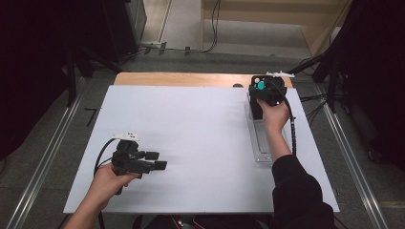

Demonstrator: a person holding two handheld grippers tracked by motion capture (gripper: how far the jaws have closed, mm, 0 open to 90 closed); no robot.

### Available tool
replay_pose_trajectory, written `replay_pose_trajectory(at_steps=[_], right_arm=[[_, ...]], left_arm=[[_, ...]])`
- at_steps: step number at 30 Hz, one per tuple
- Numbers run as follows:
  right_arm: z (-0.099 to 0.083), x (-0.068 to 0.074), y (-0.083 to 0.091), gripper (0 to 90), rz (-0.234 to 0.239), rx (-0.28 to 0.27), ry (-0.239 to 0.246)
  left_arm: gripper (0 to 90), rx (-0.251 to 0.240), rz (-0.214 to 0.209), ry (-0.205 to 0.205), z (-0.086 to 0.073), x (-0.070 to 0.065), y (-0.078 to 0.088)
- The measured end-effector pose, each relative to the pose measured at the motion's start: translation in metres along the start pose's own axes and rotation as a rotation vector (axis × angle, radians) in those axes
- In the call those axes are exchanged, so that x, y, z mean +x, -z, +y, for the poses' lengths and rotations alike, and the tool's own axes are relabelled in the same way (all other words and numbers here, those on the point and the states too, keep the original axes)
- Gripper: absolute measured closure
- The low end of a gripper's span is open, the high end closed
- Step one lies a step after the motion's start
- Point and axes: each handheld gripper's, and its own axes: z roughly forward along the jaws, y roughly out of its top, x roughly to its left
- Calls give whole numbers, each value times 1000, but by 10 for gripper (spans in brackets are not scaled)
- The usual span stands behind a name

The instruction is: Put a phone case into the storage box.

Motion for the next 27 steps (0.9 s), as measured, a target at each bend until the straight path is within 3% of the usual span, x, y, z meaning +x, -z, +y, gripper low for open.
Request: replay_pose_trajectory(at_steps=[8,14,18,22,27], right_arm=[[-1,-1,-5,107,-6,-5,-14],[2,2,-10,102,-21,16,2],[2,4,-14,101,-33,29,18],[2,7,-17,100,-51,39,67],[2,6,-17,90,-30,30,74]], left_arm=[[347,1,1,2,0,1,1],[347,4,0,0,0,2,0],[347,2,-3,3,0,2,0],[347,4,-3,5,0,3,0],[347,0,-5,10,1,3,-1]])
